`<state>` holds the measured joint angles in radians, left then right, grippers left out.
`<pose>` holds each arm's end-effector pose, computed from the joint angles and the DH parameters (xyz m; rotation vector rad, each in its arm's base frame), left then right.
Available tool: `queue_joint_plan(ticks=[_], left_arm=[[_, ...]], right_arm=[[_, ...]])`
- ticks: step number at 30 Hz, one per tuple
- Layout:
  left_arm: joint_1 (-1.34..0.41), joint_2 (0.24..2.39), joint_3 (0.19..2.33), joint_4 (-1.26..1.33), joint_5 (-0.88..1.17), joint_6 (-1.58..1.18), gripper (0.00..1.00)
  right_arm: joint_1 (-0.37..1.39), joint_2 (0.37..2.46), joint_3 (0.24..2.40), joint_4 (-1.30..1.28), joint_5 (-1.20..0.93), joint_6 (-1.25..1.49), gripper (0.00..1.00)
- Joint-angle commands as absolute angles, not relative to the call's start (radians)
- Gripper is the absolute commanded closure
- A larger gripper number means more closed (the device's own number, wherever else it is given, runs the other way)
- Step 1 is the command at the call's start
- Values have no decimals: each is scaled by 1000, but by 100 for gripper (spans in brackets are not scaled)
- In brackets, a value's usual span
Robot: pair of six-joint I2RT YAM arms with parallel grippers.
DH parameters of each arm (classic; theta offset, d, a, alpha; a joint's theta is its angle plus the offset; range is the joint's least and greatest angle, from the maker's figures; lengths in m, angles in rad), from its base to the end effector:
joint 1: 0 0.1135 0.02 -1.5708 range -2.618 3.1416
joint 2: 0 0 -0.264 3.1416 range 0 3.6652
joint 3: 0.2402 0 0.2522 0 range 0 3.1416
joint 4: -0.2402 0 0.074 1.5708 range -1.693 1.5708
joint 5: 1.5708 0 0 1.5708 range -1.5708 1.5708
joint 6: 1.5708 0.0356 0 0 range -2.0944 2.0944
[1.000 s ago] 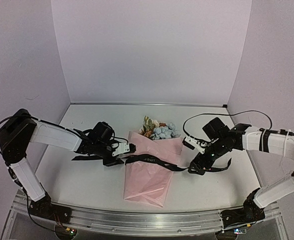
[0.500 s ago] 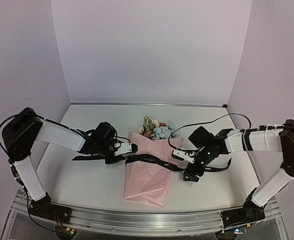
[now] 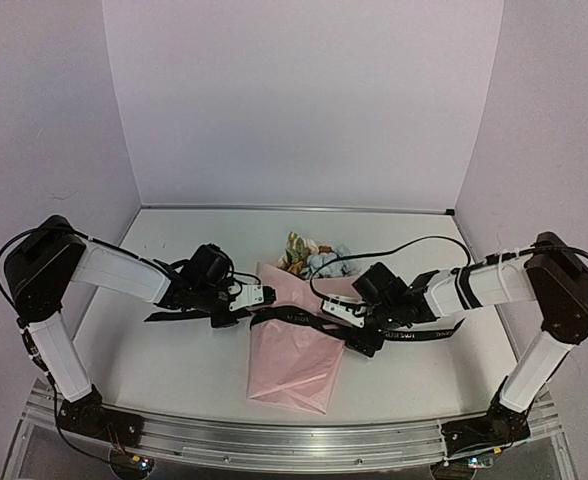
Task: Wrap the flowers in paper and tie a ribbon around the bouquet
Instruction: Tie the ribbon around the folded bouquet.
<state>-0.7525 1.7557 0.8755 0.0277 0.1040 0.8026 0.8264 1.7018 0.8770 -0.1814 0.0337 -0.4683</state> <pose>0.2477 -0.2370 0.1400 1.7309 1.6909 -0.1031 0.2200 0.2371 0.1435 -1.5451 2.0646 0.0904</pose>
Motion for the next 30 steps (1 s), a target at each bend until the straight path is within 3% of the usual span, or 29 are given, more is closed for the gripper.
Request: queue_joint_plan(ticks=[1, 9, 12, 18, 26, 30], left_arm=[[-752, 1740, 880, 58, 117, 787, 80], [-752, 1739, 875, 60, 115, 776, 85], [-751, 1731, 873, 61, 107, 759, 90], [-752, 1694, 842, 77, 80, 704, 100], [-752, 1641, 803, 68, 53, 665, 100], [-752, 1634, 793, 73, 48, 656, 100]], right_arm=[[831, 1648, 852, -109, 103, -480, 18], [830, 1705, 870, -108, 87, -470, 20], [831, 1724, 871, -107, 92, -453, 31], [829, 1709, 840, -98, 130, -433, 63], [827, 1671, 794, -92, 155, -400, 73], [827, 1660, 785, -92, 149, -375, 86]])
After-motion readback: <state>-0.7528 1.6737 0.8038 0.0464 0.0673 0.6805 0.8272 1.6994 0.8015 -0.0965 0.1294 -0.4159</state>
